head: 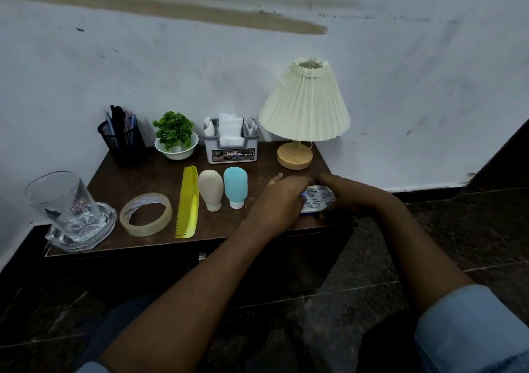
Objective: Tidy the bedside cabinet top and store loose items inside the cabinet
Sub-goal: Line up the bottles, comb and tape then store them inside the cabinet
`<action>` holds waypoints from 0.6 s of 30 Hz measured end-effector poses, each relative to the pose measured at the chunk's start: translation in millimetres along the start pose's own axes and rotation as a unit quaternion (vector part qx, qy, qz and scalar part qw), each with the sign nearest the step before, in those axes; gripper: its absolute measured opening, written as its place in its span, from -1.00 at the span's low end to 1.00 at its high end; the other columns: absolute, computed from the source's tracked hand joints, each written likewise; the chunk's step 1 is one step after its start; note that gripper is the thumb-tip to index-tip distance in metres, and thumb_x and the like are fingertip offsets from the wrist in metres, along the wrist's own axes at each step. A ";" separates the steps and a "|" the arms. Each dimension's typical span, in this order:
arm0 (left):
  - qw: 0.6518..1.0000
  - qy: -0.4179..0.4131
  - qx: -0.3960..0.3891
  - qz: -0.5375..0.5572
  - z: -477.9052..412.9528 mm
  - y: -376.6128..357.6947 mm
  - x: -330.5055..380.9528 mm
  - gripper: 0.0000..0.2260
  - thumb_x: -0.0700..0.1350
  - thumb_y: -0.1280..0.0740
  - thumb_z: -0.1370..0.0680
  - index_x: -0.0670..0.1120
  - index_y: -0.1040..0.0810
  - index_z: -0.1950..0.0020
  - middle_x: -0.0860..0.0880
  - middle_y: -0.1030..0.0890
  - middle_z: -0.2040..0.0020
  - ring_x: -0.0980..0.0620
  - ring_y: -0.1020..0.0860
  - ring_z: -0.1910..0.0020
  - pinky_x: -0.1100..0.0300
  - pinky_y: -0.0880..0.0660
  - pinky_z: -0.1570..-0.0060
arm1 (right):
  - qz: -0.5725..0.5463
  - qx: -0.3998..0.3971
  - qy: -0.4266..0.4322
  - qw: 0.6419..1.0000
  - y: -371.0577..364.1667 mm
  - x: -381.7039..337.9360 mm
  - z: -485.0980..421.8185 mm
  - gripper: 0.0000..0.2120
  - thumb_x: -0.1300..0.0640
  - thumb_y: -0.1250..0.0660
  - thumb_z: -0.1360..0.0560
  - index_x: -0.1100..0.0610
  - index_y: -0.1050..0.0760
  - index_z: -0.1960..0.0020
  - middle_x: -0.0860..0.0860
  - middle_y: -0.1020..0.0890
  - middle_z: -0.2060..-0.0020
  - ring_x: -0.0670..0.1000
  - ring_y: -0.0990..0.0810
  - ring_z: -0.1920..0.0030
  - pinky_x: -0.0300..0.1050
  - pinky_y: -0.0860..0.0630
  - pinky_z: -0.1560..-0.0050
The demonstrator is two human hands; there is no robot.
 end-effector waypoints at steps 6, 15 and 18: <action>0.999 0.013 0.016 0.036 0.5 24.1 -6.3 -0.62 -0.17 -0.34 -0.61 0.00 -0.51 -0.43 -0.04 -0.63 -0.31 -0.03 -0.53 -0.34 0.00 -0.20 -0.53 | -0.035 0.011 0.013 0.999 4.7 -5.5 8.1 -0.10 -0.32 -0.51 -0.36 -0.23 -0.14 -0.56 0.01 -0.36 -0.51 0.09 -0.40 -0.43 0.12 -0.41 -0.41; 0.997 -0.044 0.054 -0.008 44.9 75.9 -11.1 -0.59 0.03 -0.34 -0.62 -0.08 -0.51 -0.44 -0.06 -0.47 -0.50 -0.05 -0.31 -0.55 0.04 -0.31 -0.49 | 0.061 0.135 0.107 0.983 24.5 -78.4 5.6 -0.11 -0.42 -0.35 -0.41 -0.15 -0.10 -0.62 0.02 -0.24 -0.58 0.20 -0.24 -0.53 0.28 -0.33 -0.43; 0.989 -0.059 0.090 -0.097 54.9 99.5 -10.5 -0.48 0.10 -0.30 -0.63 -0.11 -0.41 -0.53 -0.12 -0.37 -0.56 -0.14 -0.18 -0.61 -0.05 -0.21 -0.55 | 0.063 0.153 0.167 0.972 26.1 -116.7 10.3 -0.18 -0.41 -0.23 -0.44 -0.08 -0.17 -0.60 0.06 -0.33 -0.53 0.17 -0.30 -0.51 0.20 -0.33 -0.44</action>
Point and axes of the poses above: each hand's wrist, its own z-axis away from the middle knuckle, its own y-axis out of the back of the hand, x = y × z, the point moved 8 cm from there along -z, towards the middle knuckle
